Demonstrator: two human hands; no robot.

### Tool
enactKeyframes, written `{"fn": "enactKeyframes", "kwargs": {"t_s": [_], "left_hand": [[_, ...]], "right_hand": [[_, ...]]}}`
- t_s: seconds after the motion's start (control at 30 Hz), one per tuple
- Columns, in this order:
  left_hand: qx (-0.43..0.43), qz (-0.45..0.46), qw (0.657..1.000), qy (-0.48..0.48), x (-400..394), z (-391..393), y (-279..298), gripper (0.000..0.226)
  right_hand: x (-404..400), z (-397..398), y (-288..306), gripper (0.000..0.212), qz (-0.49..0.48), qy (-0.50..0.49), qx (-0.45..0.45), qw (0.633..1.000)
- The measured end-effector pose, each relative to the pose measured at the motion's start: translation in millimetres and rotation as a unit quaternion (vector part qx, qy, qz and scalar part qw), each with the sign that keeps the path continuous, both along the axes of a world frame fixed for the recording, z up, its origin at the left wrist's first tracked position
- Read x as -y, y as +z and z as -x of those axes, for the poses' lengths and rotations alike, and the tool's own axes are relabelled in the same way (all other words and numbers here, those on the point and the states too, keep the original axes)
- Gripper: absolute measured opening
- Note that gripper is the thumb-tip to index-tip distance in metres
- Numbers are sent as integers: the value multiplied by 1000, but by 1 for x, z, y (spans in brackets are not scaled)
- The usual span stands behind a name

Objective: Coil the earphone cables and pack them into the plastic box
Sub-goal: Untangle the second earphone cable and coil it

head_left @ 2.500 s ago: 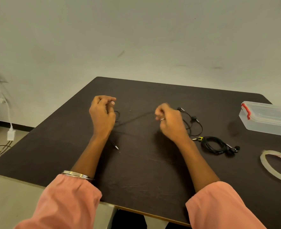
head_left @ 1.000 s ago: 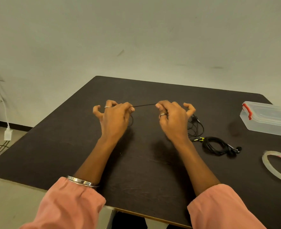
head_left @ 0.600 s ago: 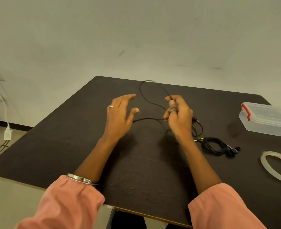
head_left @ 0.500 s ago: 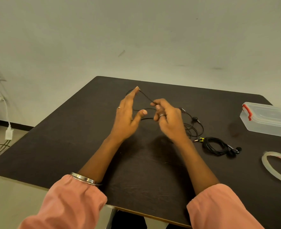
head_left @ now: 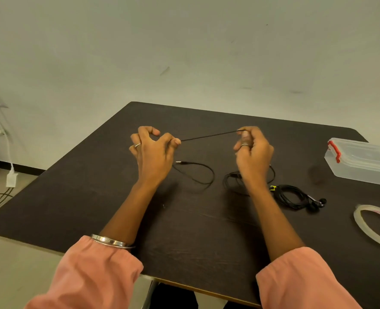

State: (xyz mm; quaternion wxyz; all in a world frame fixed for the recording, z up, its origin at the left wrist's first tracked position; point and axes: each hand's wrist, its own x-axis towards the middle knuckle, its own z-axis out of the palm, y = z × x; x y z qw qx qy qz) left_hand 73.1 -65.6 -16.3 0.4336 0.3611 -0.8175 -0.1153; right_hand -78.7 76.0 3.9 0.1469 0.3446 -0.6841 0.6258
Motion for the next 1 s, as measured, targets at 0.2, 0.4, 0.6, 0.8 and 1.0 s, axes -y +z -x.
{"fn": "enactKeyframes", "kwargs": {"t_s": [0.2,0.4,0.6,0.8,1.0], "left_hand": [[-111,-165,963,-184,1,-1,2,29],[-125,-107,969,-185,-8,1,2,26],[-139,-195,929,-282,-7,2,3,25],[-148,-318,877,-328,-17,0,11,29],[-139,-357,866,-323,-12,-4,12,27]], "right_hand": [[-7,8,-1,26,-108,-89,44,989],[7,-24,-6,73,-355,15,-274,894],[14,-35,-12,26,-288,103,-252,918],[9,-18,-10,12,-103,45,-28,993],[-5,3,3,15,88,-61,267,958]]}}
